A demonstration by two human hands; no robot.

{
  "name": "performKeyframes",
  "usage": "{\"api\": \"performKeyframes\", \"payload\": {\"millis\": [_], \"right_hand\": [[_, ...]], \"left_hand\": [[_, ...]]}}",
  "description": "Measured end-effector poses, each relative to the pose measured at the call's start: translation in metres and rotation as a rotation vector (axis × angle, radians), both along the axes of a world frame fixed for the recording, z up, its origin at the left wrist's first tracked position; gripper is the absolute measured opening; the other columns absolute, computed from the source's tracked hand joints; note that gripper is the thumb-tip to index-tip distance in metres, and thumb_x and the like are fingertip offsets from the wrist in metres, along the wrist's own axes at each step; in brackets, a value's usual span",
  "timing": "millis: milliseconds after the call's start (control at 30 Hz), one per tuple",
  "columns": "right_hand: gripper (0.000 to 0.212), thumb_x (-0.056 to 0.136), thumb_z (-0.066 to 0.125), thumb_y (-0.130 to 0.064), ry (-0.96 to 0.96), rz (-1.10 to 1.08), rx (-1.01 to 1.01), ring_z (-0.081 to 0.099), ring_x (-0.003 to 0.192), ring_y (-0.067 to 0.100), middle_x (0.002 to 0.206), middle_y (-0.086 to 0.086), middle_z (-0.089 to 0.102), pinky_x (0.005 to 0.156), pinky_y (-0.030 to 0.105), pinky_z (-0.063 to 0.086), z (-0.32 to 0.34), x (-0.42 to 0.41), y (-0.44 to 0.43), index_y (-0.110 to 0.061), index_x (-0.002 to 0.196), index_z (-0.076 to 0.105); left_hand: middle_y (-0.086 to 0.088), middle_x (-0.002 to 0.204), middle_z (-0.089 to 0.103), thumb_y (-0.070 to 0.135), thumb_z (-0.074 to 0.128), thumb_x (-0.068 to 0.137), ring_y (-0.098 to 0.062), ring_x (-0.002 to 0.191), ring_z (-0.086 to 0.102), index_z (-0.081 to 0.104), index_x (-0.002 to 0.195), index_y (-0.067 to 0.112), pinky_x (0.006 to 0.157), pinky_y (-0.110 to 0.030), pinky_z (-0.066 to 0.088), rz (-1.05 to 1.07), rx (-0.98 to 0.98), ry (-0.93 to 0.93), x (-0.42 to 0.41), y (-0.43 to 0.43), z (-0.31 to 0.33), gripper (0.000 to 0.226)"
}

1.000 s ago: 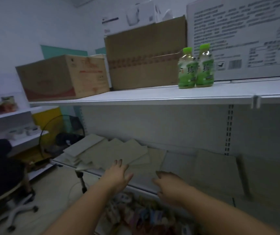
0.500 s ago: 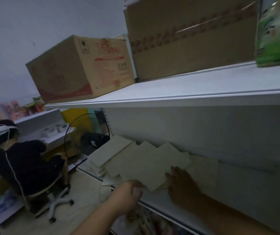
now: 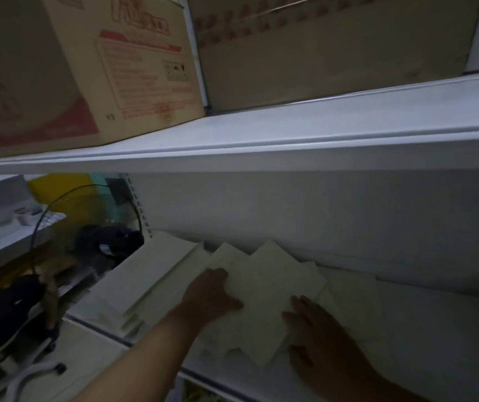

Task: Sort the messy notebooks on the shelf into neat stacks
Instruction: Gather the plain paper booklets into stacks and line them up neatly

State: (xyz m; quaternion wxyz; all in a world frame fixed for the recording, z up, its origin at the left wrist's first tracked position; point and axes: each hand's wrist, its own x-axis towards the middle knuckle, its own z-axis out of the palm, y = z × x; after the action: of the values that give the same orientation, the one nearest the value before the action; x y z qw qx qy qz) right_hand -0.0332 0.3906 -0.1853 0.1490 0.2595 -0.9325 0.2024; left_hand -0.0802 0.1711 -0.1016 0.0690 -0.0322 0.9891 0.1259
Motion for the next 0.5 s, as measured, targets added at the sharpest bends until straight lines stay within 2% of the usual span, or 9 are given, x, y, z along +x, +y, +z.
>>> {"api": "performKeyframes", "payload": {"millis": [67, 100, 167, 200, 233, 300, 367, 433, 500], "right_hand": [[0.054, 0.071, 0.047, -0.045, 0.01, -0.033, -0.056, 0.044, 0.119, 0.01, 0.128, -0.002, 0.06, 0.096, 0.02, 0.037, -0.001, 0.001, 0.001, -0.026, 0.122, 0.048], [0.055, 0.074, 0.048, -0.043, -0.004, -0.057, -0.106, 0.043, 0.121, 0.007, 0.132, -0.005, 0.055, 0.097, 0.018, 0.038, 0.0, 0.002, 0.002, -0.026, 0.127, 0.047], [0.054, 0.077, 0.046, -0.038, 0.017, -0.18, -0.204, 0.043, 0.122, 0.005, 0.134, -0.007, 0.05, 0.098, 0.019, 0.039, -0.003, 0.002, 0.006, -0.027, 0.13, 0.046], [0.053, 0.077, 0.044, -0.036, 0.033, -0.245, -0.235, 0.046, 0.12, 0.009, 0.132, -0.003, 0.052, 0.096, 0.023, 0.042, -0.003, 0.003, 0.006, -0.026, 0.129, 0.048], [0.051, 0.078, 0.044, -0.035, 0.057, -0.337, -0.236, 0.05, 0.119, 0.015, 0.131, 0.002, 0.055, 0.095, 0.027, 0.045, -0.001, 0.002, 0.004, -0.022, 0.127, 0.051], [0.05, 0.086, 0.048, -0.04, -0.007, -0.544, -0.213, 0.046, 0.127, 0.023, 0.138, 0.007, 0.048, 0.106, 0.032, 0.036, 0.007, 0.0, -0.002, -0.016, 0.13, 0.051], [0.062, 0.087, 0.053, -0.052, -0.133, -0.697, -0.119, 0.035, 0.135, 0.019, 0.146, 0.003, 0.039, 0.112, 0.03, 0.023, 0.01, -0.002, -0.01, -0.018, 0.138, 0.041], [0.07, 0.081, 0.056, -0.06, -0.173, -0.803, -0.088, 0.039, 0.132, 0.017, 0.141, 0.0, 0.045, 0.11, 0.028, 0.024, 0.011, -0.001, -0.014, -0.02, 0.138, 0.042], [0.069, 0.077, 0.061, -0.062, -0.194, -0.862, -0.14, 0.046, 0.124, 0.016, 0.132, -0.001, 0.053, 0.106, 0.028, 0.031, 0.016, 0.001, -0.018, -0.023, 0.132, 0.049]], "left_hand": [[-0.006, 0.152, 0.03, 0.039, 0.073, 0.077, -0.021, 0.138, 0.032, 0.032, 0.145, 0.013, 0.109, -0.029, 0.029, -0.032, 0.113, -0.088, -0.015, -0.007, 0.004, 0.083], [-0.007, 0.147, 0.038, 0.031, 0.076, 0.076, -0.022, 0.132, 0.04, 0.041, 0.139, 0.011, 0.106, -0.032, 0.035, -0.029, 0.243, -0.101, -0.02, -0.011, 0.004, 0.075], [-0.011, 0.127, 0.057, 0.016, 0.079, 0.071, -0.025, 0.109, 0.057, 0.058, 0.11, 0.012, 0.097, -0.042, 0.047, 0.008, 0.604, -0.085, -0.025, -0.025, 0.0, 0.045], [-0.011, 0.115, 0.063, 0.012, 0.079, 0.071, -0.026, 0.1, 0.061, 0.059, 0.099, 0.015, 0.094, -0.045, 0.05, 0.037, 0.752, -0.058, -0.026, -0.033, -0.004, 0.035], [-0.007, 0.11, 0.063, 0.011, 0.077, 0.074, -0.025, 0.097, 0.06, 0.057, 0.099, 0.016, 0.092, -0.045, 0.05, 0.063, 0.853, -0.033, -0.026, -0.042, -0.008, 0.032], [0.001, 0.113, 0.054, 0.016, 0.07, 0.083, -0.022, 0.099, 0.056, 0.048, 0.11, 0.015, 0.092, -0.042, 0.049, 0.059, 0.83, 0.011, -0.032, -0.059, -0.019, 0.035], [0.004, 0.112, 0.05, 0.022, 0.07, 0.083, -0.02, 0.1, 0.054, 0.042, 0.11, 0.021, 0.092, -0.04, 0.048, 0.029, 0.803, 0.032, -0.035, -0.069, -0.027, 0.038], [-0.002, 0.116, 0.059, 0.029, 0.073, 0.077, -0.024, 0.101, 0.059, 0.049, 0.108, 0.017, 0.091, -0.042, 0.049, -0.014, 0.773, 0.052, -0.036, -0.07, -0.032, 0.041], [-0.008, 0.119, 0.06, 0.029, 0.071, 0.079, -0.028, 0.106, 0.059, 0.05, 0.116, 0.012, 0.088, -0.038, 0.049, -0.047, 0.635, 0.107, -0.034, -0.066, -0.035, 0.046]]}}
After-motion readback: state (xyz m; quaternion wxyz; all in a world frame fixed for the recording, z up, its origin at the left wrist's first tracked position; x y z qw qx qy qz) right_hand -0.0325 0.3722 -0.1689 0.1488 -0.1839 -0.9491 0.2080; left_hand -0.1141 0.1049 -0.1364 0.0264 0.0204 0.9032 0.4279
